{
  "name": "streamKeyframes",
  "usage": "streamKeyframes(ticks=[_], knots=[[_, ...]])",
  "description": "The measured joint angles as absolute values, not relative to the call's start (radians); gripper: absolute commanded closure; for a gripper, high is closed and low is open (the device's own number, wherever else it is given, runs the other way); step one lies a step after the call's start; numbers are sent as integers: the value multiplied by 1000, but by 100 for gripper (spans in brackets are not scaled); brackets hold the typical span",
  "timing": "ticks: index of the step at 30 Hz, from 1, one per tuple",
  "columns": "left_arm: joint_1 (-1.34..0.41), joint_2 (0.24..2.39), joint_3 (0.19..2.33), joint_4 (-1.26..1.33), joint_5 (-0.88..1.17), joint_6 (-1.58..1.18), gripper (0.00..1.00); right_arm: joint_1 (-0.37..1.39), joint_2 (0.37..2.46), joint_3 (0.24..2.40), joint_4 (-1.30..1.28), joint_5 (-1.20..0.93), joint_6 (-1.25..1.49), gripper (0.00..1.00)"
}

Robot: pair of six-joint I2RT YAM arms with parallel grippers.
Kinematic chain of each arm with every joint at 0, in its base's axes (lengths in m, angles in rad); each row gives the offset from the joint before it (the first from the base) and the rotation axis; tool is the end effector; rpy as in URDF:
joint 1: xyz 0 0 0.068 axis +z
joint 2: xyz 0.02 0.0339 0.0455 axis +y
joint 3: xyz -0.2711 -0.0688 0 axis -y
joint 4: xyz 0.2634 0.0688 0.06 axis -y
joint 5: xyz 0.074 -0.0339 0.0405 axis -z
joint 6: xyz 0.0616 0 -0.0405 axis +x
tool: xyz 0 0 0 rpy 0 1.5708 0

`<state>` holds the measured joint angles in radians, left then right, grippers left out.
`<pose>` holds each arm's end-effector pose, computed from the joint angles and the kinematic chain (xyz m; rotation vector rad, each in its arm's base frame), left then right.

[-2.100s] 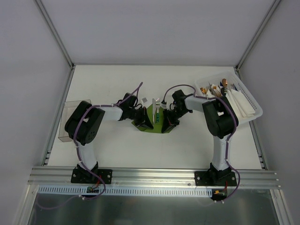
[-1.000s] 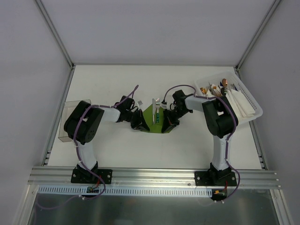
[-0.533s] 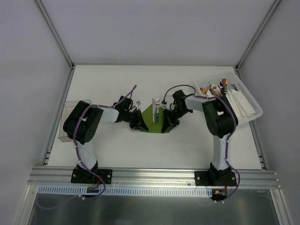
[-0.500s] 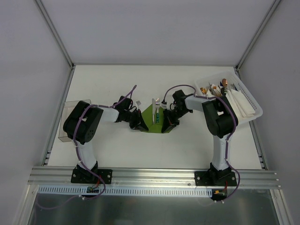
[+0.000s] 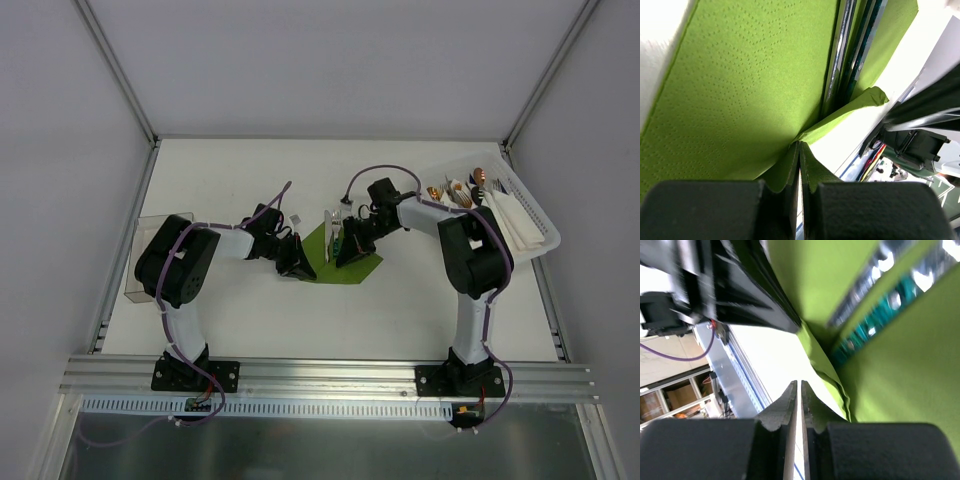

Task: Place the utensils on the paper napkin and roll it up

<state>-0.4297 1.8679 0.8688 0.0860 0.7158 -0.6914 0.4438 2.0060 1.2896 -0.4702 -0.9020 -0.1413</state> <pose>0.3159 -0.1892 0.0883 -0.0105 2.6730 -1.3209 0.3535 0.2216 0.1276 -0.9856 2.4220 1.3227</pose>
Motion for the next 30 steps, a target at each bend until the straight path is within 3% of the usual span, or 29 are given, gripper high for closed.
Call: streamKeyframes(ticks=[30], knots=[[-430,1868,876,68,708,-691,100,459,2119,1362,-422,-878,-110,94]])
